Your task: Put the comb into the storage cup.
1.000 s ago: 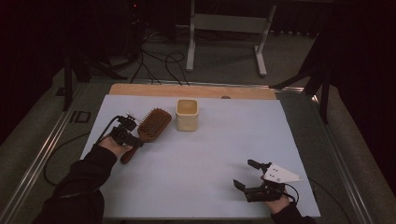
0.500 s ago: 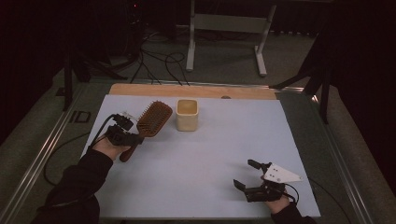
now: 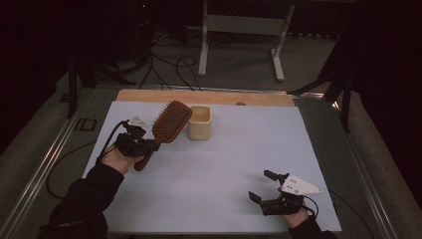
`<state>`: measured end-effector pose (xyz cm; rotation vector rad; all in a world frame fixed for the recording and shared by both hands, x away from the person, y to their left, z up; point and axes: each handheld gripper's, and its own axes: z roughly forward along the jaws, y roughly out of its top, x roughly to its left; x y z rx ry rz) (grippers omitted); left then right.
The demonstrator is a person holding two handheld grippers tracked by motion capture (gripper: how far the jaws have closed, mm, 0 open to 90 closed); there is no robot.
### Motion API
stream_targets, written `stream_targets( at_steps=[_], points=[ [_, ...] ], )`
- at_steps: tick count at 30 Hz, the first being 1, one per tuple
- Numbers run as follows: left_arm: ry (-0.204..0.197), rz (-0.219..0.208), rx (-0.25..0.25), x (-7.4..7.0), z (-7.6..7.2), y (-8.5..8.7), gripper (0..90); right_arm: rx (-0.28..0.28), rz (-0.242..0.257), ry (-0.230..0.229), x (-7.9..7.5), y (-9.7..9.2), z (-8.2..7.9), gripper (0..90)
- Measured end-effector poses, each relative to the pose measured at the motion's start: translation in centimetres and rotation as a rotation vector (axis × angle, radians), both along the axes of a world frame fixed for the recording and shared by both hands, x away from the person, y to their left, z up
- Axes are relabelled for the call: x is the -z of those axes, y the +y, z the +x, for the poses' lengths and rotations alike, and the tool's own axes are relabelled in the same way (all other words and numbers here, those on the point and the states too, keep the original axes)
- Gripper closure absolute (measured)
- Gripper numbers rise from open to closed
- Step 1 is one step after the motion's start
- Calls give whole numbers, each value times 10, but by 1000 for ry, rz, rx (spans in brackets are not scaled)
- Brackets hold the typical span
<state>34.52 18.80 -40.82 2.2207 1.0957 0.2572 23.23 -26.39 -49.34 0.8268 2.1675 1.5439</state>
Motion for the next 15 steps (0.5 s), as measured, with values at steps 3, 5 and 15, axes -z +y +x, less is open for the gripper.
stream_targets(
  at_steps=[3, 5, 15],
  points=[
    [-9, -9, 20, 0, -3, -6, 745, -2, 2, 0, 0, 0, 0, 84],
    [-16, -18, 38, 0, -4, -11, 745, -1, 1, -1, 0, 1, 0, 84],
    [-62, -42, 111, -1, -14, -35, 745, 7, 5, 2, 0, 0, 1, 85]
  ],
)
